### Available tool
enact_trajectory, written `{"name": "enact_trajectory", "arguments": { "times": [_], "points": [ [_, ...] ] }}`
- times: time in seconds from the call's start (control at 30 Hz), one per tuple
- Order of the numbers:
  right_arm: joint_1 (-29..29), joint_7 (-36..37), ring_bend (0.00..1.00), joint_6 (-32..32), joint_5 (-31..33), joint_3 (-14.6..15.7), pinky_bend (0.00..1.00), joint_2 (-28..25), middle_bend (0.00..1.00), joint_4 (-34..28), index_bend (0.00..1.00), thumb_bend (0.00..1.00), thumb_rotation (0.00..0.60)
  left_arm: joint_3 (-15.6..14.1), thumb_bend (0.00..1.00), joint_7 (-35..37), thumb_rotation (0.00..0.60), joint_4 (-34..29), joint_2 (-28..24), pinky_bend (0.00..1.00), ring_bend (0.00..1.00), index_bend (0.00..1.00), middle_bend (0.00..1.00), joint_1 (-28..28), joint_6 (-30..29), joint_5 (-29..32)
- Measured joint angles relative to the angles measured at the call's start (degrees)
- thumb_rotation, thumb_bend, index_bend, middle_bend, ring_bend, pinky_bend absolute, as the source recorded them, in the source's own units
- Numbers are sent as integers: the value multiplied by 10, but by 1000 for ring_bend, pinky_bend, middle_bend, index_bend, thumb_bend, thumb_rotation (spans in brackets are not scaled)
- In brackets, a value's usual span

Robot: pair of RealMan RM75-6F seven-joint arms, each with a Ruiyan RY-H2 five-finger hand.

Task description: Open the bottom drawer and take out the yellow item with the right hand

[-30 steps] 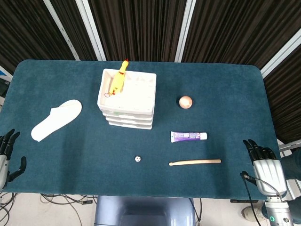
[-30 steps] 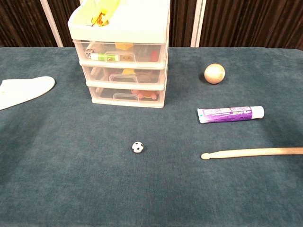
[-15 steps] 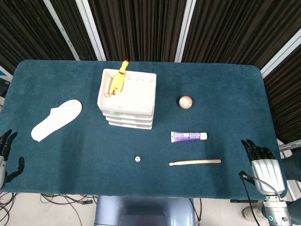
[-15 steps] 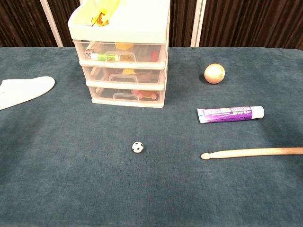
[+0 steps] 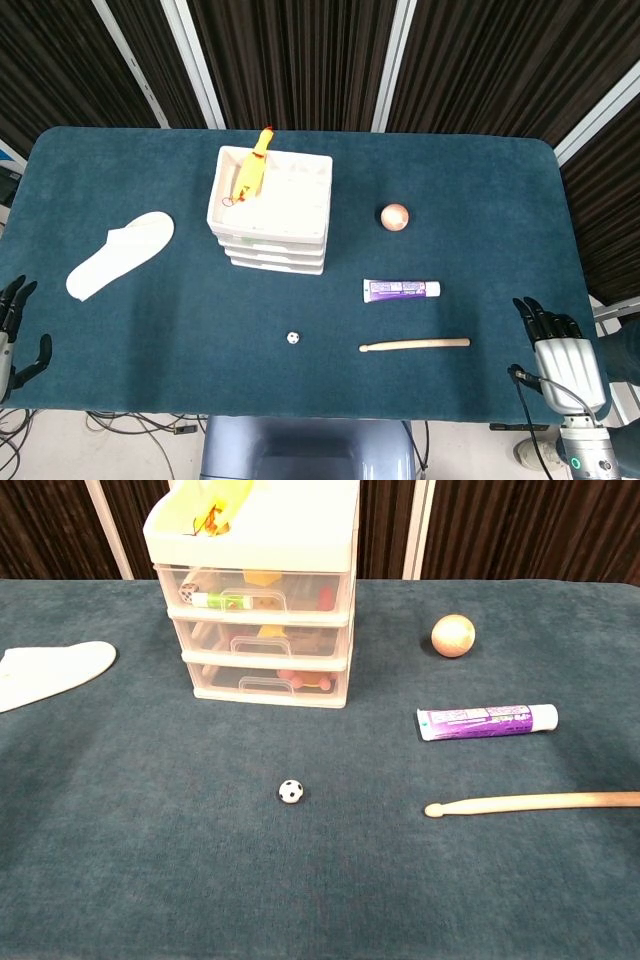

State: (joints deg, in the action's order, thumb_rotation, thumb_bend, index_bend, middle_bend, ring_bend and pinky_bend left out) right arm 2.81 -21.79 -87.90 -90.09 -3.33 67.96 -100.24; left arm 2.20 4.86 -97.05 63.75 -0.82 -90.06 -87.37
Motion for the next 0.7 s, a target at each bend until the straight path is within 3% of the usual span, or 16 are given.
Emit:
{"name": "enact_trajectory", "arguments": {
  "times": [0.13, 0.27, 0.43, 0.53, 0.7],
  "points": [
    [3, 47, 315, 11, 7, 0, 285, -2, 236, -3, 153, 154, 600, 0, 514, -3, 600, -5, 0, 0, 0, 19, 0, 0, 1, 0],
    [11, 144, 369, 40, 23, 1, 346, -10, 253, -20, 165, 204, 600, -1, 514, -3, 600, -4, 0, 0, 0, 19, 0, 0, 3, 2],
    [45, 320, 401, 134, 60, -4, 374, -28, 301, -50, 185, 230, 600, 1, 514, 8, 600, -4, -5, 0, 0, 20, 0, -4, 15, 11],
    [75, 376, 429, 199, 90, -13, 386, -28, 360, -60, 211, 235, 600, 2, 514, 9, 600, -3, -5, 0, 0, 20, 0, -5, 14, 10],
    [140, 391, 603, 275, 150, -37, 650, 15, 490, -58, 214, 240, 600, 3, 514, 13, 600, -2, -4, 0, 0, 20, 0, -5, 10, 7]
  ]
}}
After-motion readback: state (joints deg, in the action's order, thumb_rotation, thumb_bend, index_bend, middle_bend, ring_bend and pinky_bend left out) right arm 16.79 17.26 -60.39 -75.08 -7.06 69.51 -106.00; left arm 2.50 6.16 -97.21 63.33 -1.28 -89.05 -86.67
